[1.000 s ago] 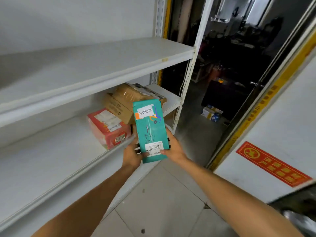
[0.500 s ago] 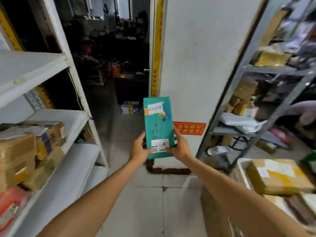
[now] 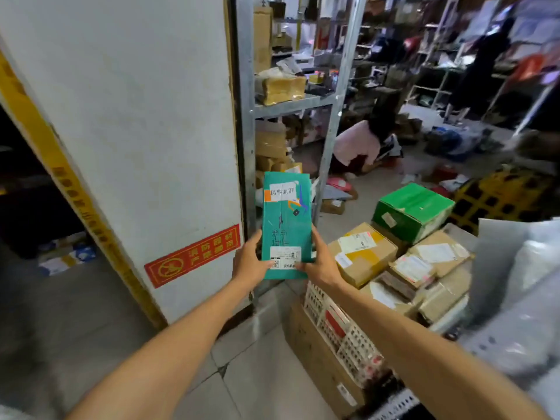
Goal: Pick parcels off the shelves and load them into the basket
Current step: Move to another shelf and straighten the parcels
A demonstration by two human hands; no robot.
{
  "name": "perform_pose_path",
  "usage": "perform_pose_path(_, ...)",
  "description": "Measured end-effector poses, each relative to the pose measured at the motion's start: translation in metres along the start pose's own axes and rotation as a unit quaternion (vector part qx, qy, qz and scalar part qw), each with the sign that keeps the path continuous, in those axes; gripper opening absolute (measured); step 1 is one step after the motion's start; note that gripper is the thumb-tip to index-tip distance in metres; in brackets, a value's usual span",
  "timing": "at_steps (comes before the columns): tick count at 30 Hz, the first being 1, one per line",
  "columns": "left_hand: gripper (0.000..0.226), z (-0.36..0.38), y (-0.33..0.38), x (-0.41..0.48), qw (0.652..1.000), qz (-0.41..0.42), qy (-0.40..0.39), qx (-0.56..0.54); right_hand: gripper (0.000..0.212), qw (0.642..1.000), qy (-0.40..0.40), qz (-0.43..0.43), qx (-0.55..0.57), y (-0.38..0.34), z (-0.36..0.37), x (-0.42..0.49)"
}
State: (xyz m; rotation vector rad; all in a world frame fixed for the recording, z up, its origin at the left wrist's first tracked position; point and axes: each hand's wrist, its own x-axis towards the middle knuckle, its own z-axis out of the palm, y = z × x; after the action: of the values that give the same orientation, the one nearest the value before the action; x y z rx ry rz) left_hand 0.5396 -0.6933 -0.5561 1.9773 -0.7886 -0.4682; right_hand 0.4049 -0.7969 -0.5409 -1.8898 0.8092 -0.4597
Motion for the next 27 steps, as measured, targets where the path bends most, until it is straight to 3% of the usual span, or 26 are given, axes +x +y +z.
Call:
perform_pose_path(7, 0.087, 0.076, 0.041, 0.061, 0.981, 0.069, -0.178, -0.04, 0.09, 0.982, 0.152, 0.103, 0.041, 0.031, -0.061, 0.007)
perform_pose_path(13, 0.089, 0.104, 0.052, 0.11, 0.949, 0.109, -0.292, -0.033, 0.086, 0.957, 0.253, 0.134, 0.039, 0.039, -0.067, 0.021)
perform_pose_path(20, 0.088, 0.125, 0.05, 0.158, 0.922, 0.133, -0.363, -0.016, 0.078, 0.932, 0.318, 0.165, 0.049, 0.048, -0.059, 0.05)
perform_pose_path(27, 0.08, 0.166, 0.049, 0.213, 0.902, 0.139, -0.409, 0.011, 0.075, 0.915, 0.328, 0.22, 0.081, 0.083, -0.072, 0.102)
